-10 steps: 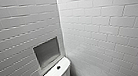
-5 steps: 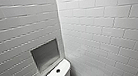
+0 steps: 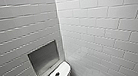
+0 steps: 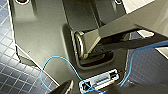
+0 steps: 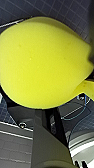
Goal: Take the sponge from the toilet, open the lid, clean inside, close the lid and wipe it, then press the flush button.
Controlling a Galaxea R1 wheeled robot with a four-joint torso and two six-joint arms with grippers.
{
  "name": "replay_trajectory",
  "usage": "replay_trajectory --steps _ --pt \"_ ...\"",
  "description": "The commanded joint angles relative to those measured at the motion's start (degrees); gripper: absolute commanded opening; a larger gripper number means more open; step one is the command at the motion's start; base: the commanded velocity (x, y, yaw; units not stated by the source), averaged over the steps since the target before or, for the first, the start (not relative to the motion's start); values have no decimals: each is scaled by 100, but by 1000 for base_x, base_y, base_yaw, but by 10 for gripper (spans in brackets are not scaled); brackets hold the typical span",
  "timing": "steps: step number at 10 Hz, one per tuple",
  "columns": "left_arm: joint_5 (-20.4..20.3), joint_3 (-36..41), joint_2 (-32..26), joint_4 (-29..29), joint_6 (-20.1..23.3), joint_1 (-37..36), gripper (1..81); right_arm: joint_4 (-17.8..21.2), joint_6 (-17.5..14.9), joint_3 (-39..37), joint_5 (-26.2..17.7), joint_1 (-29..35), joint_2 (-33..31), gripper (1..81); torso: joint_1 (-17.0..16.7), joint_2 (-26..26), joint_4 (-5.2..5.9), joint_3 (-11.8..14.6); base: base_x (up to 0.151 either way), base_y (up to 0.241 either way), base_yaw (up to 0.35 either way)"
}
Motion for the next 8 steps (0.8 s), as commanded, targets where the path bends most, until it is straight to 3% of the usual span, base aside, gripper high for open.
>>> replay_trajectory --steps 1,3,8 --pt "352 106 -91 5 42 -147 811 -21 -21 252 -334 106 -178 10 0 0 0 0 0 0 0" --pt "326 526 -407 -30 33 -103 811 -12 -21 699 -299 89 -512 10 7 5 0 -2 0 0 0" --pt "53 2643 -1856 -40 -2 -129 811 -3 -13 1570 -27 36 -1241 10 0 5 0 0 0 0 0"
